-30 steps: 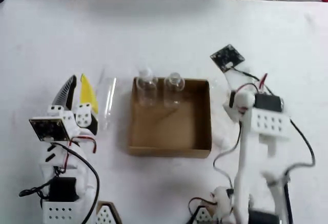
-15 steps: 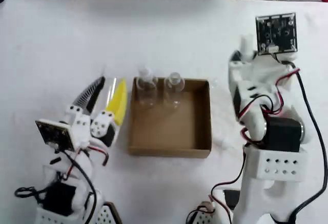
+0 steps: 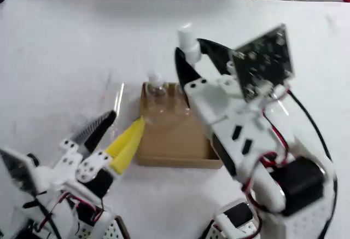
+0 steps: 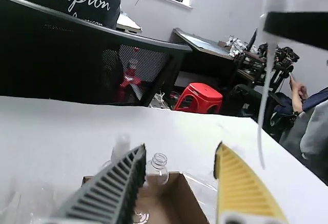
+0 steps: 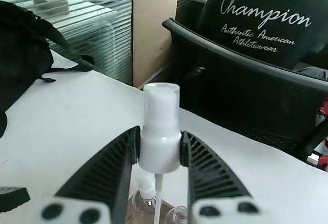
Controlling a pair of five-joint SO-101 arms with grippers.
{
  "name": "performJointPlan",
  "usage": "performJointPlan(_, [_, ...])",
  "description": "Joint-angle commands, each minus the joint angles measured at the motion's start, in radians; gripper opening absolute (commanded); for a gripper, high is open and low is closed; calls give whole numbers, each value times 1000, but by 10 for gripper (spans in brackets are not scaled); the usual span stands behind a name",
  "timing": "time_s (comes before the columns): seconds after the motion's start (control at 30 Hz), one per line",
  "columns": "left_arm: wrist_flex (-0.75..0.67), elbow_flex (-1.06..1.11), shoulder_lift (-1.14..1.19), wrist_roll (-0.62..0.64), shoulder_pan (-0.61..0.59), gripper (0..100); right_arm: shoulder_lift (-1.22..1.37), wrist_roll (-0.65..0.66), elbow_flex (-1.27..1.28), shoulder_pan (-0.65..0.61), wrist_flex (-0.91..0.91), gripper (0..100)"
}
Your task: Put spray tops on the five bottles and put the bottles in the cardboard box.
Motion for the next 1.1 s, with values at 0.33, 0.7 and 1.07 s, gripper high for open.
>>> performJointPlan(0.33, [48, -83, 7, 38, 22, 212, 8, -9, 273, -179, -295, 15])
performJointPlan(0.7, [-15, -14, 7, 40, 13, 212, -30, -9, 276, -363, -222, 15])
performJointPlan(1.07, [-103, 55, 7, 44, -79, 212, -206, -9, 381, -412, -205, 15])
